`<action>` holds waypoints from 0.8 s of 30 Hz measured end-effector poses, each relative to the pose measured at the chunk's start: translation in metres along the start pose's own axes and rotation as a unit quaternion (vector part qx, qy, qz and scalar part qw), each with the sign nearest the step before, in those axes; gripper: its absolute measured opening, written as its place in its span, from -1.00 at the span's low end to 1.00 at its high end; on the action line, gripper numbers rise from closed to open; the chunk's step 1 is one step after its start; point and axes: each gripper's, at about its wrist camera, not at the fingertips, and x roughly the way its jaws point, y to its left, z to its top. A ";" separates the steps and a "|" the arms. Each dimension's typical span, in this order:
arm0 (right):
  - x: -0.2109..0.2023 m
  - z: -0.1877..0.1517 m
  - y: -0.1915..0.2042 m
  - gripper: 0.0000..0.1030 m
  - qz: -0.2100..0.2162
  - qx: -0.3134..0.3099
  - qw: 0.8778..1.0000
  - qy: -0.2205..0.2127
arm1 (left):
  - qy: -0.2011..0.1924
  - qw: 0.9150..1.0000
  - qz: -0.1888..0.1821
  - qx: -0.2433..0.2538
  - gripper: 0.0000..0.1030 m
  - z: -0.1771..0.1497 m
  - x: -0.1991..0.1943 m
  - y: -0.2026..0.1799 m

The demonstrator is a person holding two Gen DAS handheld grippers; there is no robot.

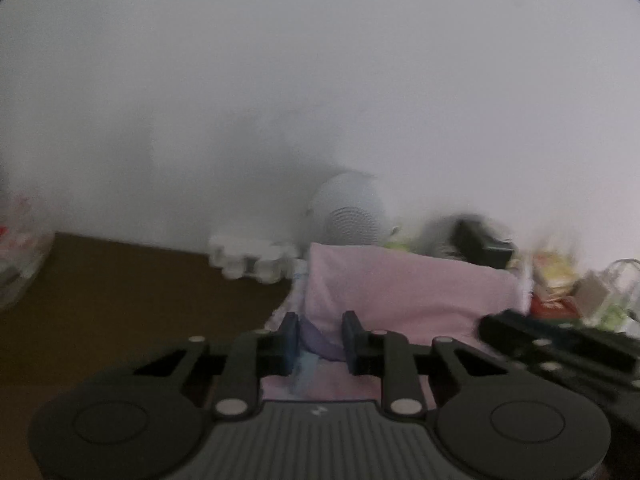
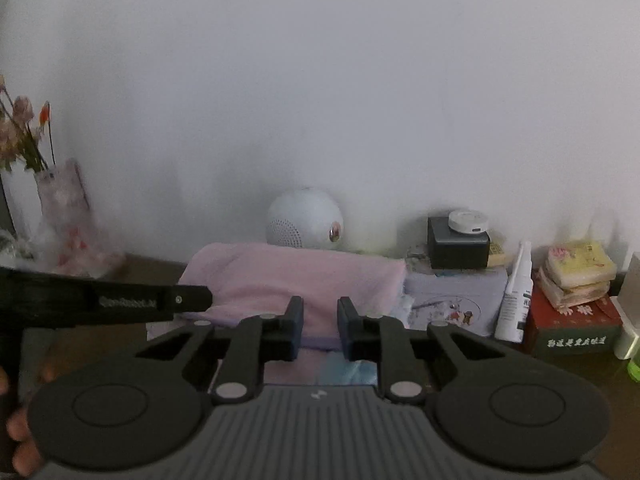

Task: Fold clothes

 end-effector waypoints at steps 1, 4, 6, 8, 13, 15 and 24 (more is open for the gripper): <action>-0.012 0.008 0.000 -0.62 -0.001 0.001 1.000 -0.020 | -0.006 1.000 -0.003 -0.009 -0.56 0.002 -0.008 0.003; -0.068 0.034 0.001 -0.37 -0.008 0.012 0.994 -0.107 | -0.039 0.999 -0.026 -0.029 -0.52 0.016 -0.049 0.010; -0.091 0.040 0.004 -0.28 -0.017 0.023 0.993 -0.113 | -0.059 0.998 -0.009 -0.019 -0.51 0.026 -0.081 0.007; -0.109 0.041 0.008 -0.28 -0.025 0.032 0.994 -0.099 | -0.072 0.997 0.007 0.010 -0.21 0.025 -0.114 -0.001; -0.152 -0.003 0.021 -0.08 -0.045 0.037 0.998 -0.017 | -0.073 0.995 0.034 0.056 0.22 -0.020 -0.171 -0.018; -0.169 -0.020 0.027 0.08 -0.053 0.039 0.998 0.016 | -0.049 0.996 0.043 0.062 0.41 -0.050 -0.178 -0.022; -0.229 -0.143 0.058 0.50 -0.077 0.036 0.988 0.127 | 0.057 0.994 0.032 0.084 0.57 -0.205 -0.225 -0.037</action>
